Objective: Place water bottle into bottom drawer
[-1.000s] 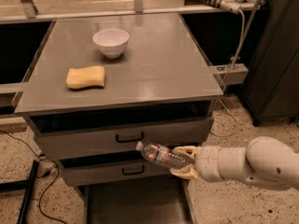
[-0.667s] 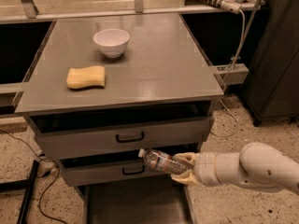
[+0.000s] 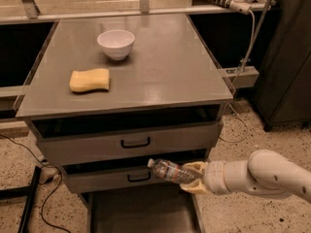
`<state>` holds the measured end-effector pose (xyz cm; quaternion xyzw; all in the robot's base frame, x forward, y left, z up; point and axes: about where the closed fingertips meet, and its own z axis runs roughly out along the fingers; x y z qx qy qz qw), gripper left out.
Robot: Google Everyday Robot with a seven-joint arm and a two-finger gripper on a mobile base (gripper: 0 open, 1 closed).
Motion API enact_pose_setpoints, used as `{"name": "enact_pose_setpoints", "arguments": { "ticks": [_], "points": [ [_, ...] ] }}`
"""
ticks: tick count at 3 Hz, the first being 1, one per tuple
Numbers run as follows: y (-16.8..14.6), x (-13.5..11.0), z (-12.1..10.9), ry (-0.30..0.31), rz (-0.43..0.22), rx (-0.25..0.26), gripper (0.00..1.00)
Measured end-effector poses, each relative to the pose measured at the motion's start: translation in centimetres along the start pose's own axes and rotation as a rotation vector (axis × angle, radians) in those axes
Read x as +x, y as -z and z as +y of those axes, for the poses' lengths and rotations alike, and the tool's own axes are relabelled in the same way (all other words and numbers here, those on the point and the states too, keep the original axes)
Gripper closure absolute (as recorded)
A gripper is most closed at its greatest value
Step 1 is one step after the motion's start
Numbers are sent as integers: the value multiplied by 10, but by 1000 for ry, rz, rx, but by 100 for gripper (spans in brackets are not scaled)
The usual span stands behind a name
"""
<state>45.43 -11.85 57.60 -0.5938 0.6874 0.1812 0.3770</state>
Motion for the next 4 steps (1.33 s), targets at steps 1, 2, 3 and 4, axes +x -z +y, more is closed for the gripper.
{"name": "enact_pose_setpoints", "arguments": {
  "ticks": [1, 2, 3, 4],
  "points": [
    [-30, 22, -8, 39, 15, -10, 100],
    [-66, 50, -13, 105, 18, -32, 100],
    [-91, 77, -6, 189, -3, -59, 100],
    [-106, 104, 10, 272, -9, -63, 100]
  ]
}}
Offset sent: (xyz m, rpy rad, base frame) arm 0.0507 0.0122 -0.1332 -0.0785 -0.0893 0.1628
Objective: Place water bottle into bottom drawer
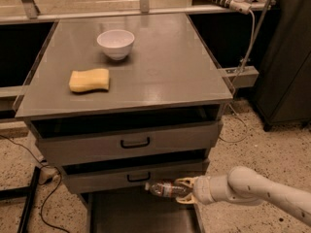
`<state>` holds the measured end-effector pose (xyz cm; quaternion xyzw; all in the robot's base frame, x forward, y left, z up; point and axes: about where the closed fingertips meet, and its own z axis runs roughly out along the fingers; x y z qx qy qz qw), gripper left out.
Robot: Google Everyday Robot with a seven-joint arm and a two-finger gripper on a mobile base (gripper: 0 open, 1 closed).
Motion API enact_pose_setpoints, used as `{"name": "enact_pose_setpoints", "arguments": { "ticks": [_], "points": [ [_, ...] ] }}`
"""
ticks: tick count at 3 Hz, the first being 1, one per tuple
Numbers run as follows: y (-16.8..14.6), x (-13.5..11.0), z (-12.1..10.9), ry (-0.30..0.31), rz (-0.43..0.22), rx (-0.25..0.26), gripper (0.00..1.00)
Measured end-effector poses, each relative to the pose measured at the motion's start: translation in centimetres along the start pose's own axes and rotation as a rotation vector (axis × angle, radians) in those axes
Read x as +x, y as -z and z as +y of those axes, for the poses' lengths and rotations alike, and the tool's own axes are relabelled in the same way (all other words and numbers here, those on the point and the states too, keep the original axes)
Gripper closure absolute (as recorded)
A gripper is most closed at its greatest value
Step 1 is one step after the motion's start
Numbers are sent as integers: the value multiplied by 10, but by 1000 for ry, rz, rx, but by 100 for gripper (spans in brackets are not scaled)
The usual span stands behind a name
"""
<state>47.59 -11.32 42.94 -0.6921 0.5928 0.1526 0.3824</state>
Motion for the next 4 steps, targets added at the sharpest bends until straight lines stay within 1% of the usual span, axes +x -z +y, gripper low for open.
{"name": "enact_pose_setpoints", "arguments": {
  "ticks": [1, 2, 3, 4],
  "points": [
    [-12, 25, 20, 22, -3, -9, 100],
    [-31, 47, 36, -11, -21, -28, 100],
    [-50, 63, 48, -49, -39, -46, 100],
    [-50, 63, 48, -49, -39, -46, 100]
  ]
}}
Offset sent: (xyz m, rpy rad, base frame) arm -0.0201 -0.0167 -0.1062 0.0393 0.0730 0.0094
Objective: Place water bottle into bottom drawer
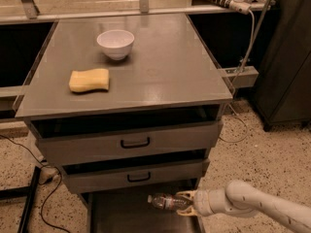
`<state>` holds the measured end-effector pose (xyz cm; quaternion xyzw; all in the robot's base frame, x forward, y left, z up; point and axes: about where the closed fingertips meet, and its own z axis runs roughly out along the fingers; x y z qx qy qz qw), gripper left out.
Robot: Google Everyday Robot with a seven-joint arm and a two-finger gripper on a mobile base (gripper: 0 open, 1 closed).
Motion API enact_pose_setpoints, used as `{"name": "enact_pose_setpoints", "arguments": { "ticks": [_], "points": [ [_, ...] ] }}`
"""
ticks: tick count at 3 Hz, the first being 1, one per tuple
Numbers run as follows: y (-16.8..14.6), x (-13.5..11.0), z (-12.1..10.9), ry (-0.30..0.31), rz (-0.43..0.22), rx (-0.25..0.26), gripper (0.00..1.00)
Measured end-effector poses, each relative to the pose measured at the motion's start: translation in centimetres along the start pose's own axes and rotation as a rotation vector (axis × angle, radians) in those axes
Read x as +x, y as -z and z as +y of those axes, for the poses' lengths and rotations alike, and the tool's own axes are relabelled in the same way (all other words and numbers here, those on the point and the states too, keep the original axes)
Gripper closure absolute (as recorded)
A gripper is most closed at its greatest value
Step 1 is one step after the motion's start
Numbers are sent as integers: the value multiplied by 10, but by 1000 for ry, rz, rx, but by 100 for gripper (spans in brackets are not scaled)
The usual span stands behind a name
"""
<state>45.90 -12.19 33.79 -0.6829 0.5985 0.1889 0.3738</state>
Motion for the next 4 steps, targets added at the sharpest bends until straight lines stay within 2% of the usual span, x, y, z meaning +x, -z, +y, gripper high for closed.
{"name": "enact_pose_setpoints", "arguments": {
  "ticks": [1, 4],
  "points": [
    [-13, 13, 0, -17, 39, 8, 100],
    [-95, 101, 1, -203, 112, -23, 100]
  ]
}}
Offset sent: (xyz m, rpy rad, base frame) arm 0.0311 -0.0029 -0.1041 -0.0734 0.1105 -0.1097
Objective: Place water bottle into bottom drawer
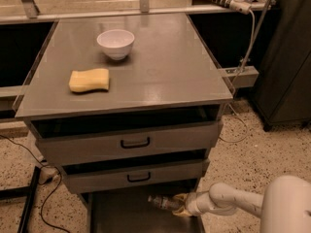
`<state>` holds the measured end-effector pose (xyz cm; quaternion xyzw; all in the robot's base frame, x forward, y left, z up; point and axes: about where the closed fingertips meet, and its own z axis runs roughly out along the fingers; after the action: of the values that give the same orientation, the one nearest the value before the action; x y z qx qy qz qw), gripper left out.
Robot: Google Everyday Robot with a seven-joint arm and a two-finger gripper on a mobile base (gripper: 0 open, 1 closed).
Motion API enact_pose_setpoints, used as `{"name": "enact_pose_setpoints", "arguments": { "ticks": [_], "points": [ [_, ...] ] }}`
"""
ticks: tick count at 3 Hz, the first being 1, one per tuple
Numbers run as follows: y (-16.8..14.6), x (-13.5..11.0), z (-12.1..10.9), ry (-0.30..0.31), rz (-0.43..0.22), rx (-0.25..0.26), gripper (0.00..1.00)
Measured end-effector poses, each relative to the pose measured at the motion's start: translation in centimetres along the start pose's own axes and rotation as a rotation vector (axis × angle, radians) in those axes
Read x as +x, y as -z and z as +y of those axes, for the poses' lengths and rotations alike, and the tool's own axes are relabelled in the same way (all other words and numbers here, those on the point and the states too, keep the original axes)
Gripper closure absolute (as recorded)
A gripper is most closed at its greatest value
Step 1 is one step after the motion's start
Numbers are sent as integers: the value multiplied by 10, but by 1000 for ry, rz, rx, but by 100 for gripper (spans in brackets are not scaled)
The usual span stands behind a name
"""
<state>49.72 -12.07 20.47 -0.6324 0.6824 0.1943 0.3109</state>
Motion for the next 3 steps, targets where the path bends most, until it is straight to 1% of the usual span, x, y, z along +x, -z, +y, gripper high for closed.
{"name": "enact_pose_setpoints", "arguments": {
  "ticks": [1, 2, 3],
  "points": [
    [-26, 10, -6, -35, -12, 2, 100],
    [-53, 10, 2, -53, -38, -17, 100],
    [-80, 4, 13, -38, -63, -32, 100]
  ]
}}
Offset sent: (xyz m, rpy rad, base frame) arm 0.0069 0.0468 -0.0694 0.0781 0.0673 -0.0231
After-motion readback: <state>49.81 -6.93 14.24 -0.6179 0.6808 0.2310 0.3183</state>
